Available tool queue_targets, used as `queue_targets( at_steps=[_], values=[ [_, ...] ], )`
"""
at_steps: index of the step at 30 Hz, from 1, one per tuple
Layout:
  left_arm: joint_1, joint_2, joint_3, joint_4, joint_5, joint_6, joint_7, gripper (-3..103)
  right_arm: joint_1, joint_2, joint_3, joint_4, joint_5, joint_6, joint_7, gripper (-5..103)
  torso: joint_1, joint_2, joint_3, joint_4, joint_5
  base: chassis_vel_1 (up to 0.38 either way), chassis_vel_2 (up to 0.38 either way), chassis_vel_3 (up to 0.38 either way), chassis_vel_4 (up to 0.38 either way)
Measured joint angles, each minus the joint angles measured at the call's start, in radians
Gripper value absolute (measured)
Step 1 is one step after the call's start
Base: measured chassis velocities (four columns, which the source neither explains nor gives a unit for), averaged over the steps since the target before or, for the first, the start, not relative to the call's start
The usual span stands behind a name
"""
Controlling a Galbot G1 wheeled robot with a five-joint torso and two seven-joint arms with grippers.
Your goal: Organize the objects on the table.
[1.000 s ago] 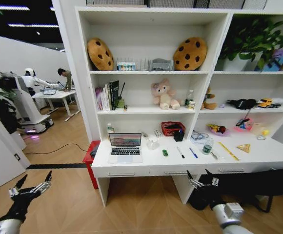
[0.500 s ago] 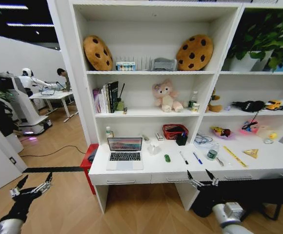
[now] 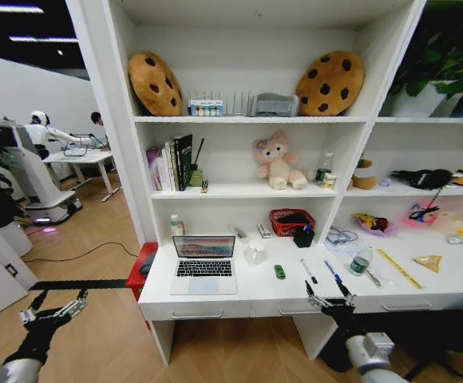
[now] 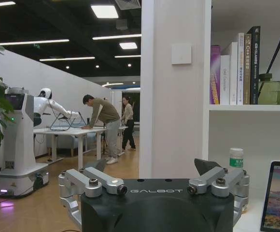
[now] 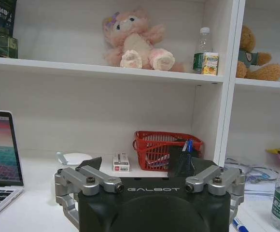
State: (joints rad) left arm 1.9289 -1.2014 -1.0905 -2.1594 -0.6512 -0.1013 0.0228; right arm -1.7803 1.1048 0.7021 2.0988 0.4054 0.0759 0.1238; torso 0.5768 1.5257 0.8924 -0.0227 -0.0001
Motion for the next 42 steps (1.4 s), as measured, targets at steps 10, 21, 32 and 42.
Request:
queue_targets(
  at_steps=[10, 21, 32, 42],
  values=[
    [-0.006, -0.014, 0.004, 0.002, -0.004, -0.001, 0.0, 100, 0.0, -0.001, 0.002, 0.002, 0.002, -0.007, 0.004, 100, 0.0, 0.0, 0.0, 0.0, -0.0004, -0.124, 0.131, 0.122, -0.117],
    [0.001, -0.003, -0.001, -0.014, -0.007, -0.002, -0.001, 100, -0.013, 0.032, 0.0, 0.0, -0.03, 0.005, 0.017, 100, 0.0, 0.0, 0.0, 0.0001, -0.0001, -0.134, 0.129, 0.139, -0.123],
    [-0.035, 0.109, 0.102, -0.088, 0.07, 0.072, -0.009, 82, -0.009, 0.071, 0.02, -0.046, -0.013, 0.008, 0.041, 100, 0.0, 0.0, 0.0, 0.0, -0.0001, -0.039, 0.031, 0.045, -0.036],
    [-0.013, 0.346, 0.152, -0.147, 0.091, 0.138, -0.038, 50, 0.031, 0.076, -0.004, -0.123, 0.009, 0.021, 0.047, 100, 0.0, 0.0, 0.0, 0.0003, 0.0001, 0.0, 0.0, 0.0, 0.0]
  ],
)
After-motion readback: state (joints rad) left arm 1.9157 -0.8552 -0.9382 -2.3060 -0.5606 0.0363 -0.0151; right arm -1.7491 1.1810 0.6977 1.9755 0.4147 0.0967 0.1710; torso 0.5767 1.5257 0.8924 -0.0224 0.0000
